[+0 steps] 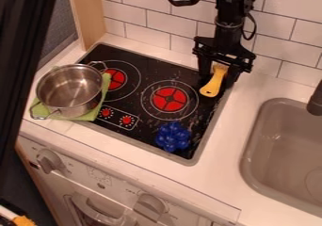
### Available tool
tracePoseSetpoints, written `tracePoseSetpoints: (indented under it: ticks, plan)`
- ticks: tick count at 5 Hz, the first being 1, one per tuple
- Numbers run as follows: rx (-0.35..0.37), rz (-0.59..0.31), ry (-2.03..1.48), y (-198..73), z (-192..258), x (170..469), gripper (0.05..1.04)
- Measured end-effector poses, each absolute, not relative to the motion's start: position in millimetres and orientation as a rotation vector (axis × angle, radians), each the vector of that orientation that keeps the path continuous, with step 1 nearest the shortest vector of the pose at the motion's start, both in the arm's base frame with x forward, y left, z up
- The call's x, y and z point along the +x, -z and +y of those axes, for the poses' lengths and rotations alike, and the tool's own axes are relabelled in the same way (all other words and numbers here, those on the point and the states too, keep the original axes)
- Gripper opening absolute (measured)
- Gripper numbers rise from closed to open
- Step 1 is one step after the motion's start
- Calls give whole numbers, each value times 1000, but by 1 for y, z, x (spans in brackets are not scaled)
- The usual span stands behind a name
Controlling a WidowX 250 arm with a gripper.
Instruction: Move the yellow brush to the upper left burner
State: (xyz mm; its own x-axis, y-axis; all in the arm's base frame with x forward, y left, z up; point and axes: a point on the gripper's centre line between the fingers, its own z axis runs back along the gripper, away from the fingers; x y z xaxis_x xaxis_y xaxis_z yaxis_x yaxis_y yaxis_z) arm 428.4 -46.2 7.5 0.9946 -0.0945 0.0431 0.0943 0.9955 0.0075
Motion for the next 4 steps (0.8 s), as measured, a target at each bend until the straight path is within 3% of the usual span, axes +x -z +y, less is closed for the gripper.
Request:
tracePoseSetpoints:
  ticks: [1,2,3,4]
  plan:
    - [13,-39,121,-7,-48,426,419]
    - [26,-51,138,-11,-43,418,328]
    - [37,-112,114,-39,-12,413,328]
    - [75,-196,17,-74,48,410,328]
